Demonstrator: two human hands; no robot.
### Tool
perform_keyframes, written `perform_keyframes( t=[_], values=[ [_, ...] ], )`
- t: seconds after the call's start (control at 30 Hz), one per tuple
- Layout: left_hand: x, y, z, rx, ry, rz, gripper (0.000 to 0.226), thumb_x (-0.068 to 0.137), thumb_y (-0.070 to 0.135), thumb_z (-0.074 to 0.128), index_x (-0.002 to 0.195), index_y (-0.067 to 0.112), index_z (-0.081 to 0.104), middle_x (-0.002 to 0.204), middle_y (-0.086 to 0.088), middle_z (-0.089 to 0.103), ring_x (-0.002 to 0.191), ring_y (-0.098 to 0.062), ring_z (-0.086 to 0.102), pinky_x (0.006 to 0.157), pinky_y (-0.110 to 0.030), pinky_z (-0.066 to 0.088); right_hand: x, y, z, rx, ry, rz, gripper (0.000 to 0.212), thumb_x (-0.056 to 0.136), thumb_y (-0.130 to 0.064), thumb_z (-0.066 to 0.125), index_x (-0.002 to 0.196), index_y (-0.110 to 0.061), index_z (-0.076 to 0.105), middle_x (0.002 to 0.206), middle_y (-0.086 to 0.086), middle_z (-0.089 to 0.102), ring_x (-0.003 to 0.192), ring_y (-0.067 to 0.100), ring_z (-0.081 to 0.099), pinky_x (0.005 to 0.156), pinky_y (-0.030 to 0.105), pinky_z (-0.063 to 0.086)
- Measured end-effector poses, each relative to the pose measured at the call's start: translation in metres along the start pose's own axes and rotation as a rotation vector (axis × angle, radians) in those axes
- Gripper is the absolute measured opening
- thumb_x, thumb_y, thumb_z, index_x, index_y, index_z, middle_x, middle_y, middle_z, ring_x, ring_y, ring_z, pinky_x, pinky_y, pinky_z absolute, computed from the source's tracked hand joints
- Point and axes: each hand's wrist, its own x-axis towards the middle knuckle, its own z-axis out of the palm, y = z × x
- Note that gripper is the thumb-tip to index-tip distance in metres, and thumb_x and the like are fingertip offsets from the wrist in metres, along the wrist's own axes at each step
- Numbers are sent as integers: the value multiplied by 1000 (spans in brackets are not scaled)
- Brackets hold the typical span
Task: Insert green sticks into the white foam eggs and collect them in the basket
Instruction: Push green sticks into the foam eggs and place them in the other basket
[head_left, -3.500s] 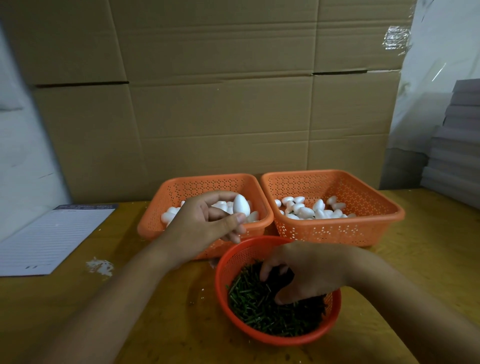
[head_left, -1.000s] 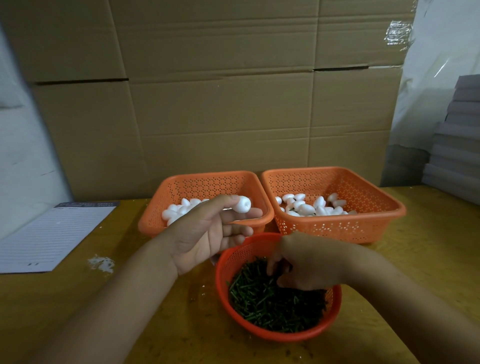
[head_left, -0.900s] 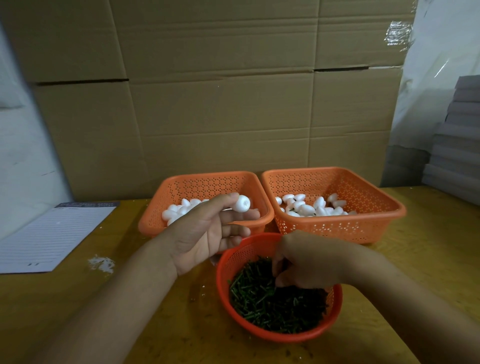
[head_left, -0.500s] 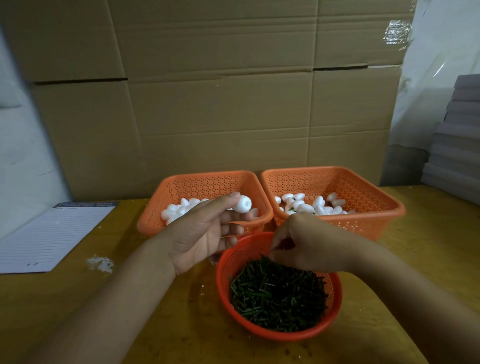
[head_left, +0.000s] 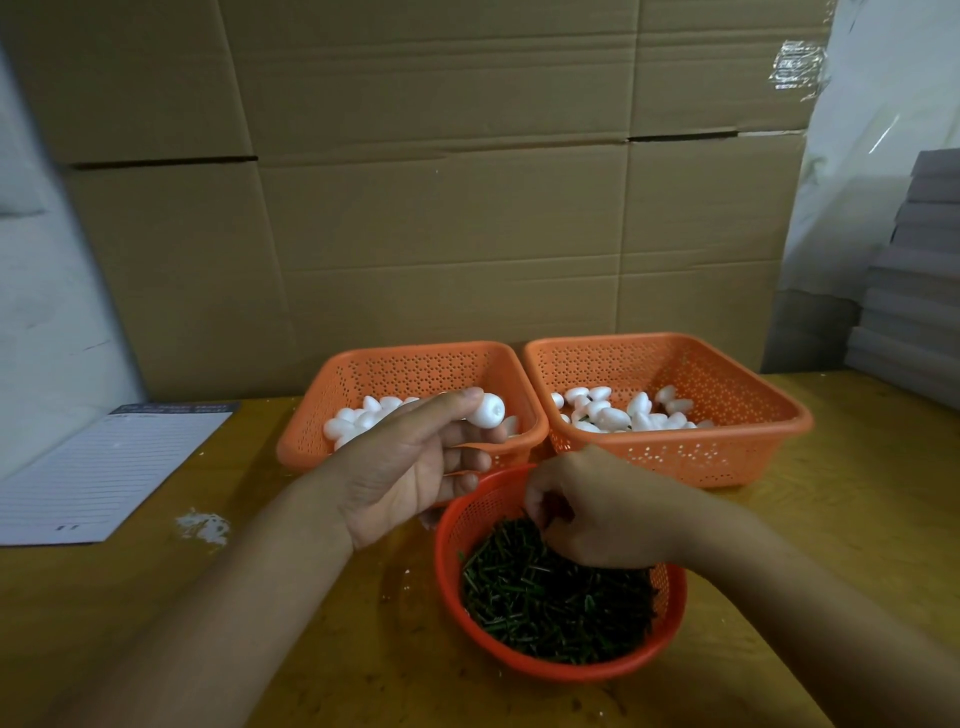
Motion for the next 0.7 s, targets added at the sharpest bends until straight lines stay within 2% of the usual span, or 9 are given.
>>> perform_keyframes(
  t=[0.17,0.33,0.43,0.53,0.63,0.7],
  values=[
    [0,0,-1,2,-3,8,20,84,41,68,88,23,76,95,-4,70,71,-10,61,64,-23,51,4,2,7,-15,57,70,30,77,-3,58,68,-30,49,70,-11,56,63,4,52,56,18,37],
    [1,0,0,13,-7,6,19,84,40,67,86,24,75,93,-3,70,70,-10,60,63,-23,50,5,-1,5,79,155,72,29,75,2,53,70,-27,56,69,-12,55,63,1,52,57,15,36],
    [1,-1,-1,15,-5,9,20,84,40,68,89,22,75,94,-4,70,71,-11,60,63,-23,50,4,-3,3,196,131,101,37,77,3,51,65,-31,57,62,-16,58,60,-3,55,55,12,38],
    [2,-1,-2,14,-4,5,21,84,40,69,92,21,75,95,-5,69,71,-11,60,63,-24,51,5,-5,1,322,91,161,34,82,0,50,61,-25,60,55,-16,58,51,-1,51,51,13,36],
    [3,-2,-4,12,-4,4,22,84,38,68,93,19,73,96,-5,70,72,-11,61,64,-24,51,4,-6,-3,496,58,244,32,92,-5,45,73,-15,69,63,-8,59,58,5,52,57,22,43],
    [3,-3,-4,3,-8,8,25,85,37,68,99,16,71,98,-5,71,72,-11,62,64,-23,51,0,-7,-7,593,-6,276,35,95,1,40,86,-13,70,71,-5,60,60,2,53,57,19,46]
  ],
)
